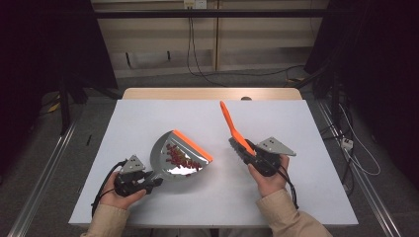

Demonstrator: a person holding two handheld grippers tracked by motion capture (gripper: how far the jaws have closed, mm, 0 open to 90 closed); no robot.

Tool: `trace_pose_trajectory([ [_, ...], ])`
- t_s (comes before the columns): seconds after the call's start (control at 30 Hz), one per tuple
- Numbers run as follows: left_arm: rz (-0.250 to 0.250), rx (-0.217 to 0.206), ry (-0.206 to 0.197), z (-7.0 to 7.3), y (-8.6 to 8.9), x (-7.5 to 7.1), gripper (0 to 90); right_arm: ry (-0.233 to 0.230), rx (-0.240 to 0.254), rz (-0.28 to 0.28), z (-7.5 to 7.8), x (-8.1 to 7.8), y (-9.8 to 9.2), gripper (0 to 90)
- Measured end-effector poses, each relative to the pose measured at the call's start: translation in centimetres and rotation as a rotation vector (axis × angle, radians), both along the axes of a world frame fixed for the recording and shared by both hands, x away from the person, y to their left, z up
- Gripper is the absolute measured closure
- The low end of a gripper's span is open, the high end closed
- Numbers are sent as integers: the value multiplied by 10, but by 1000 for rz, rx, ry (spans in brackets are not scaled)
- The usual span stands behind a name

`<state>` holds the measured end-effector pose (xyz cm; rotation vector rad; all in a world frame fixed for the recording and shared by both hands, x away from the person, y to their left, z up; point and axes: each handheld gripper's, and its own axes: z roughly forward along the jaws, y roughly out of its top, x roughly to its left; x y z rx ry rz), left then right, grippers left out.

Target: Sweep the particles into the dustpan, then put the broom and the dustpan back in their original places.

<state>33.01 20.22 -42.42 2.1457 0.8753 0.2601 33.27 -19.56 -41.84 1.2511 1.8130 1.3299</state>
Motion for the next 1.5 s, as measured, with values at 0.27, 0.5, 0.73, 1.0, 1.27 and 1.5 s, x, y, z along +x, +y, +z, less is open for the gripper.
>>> trace_pose_trajectory([
  [0.27,161,-12,-21,0,11,13,630,-2,-19,-46,1,-2,-23,705],
  [0.5,269,23,-15,-5,18,24,630,7,-31,-115,0,-5,-51,705],
  [0.73,336,43,-2,-7,19,30,631,12,-56,-158,-4,-6,-68,705],
  [1.0,385,49,20,-11,19,37,630,20,-82,-216,-8,-5,-83,705],
  [1.27,424,45,38,-11,22,41,630,18,-86,-253,-9,-5,-95,705],
  [1.5,445,75,67,-15,20,44,627,30,-123,-279,-13,-4,-97,704],
])
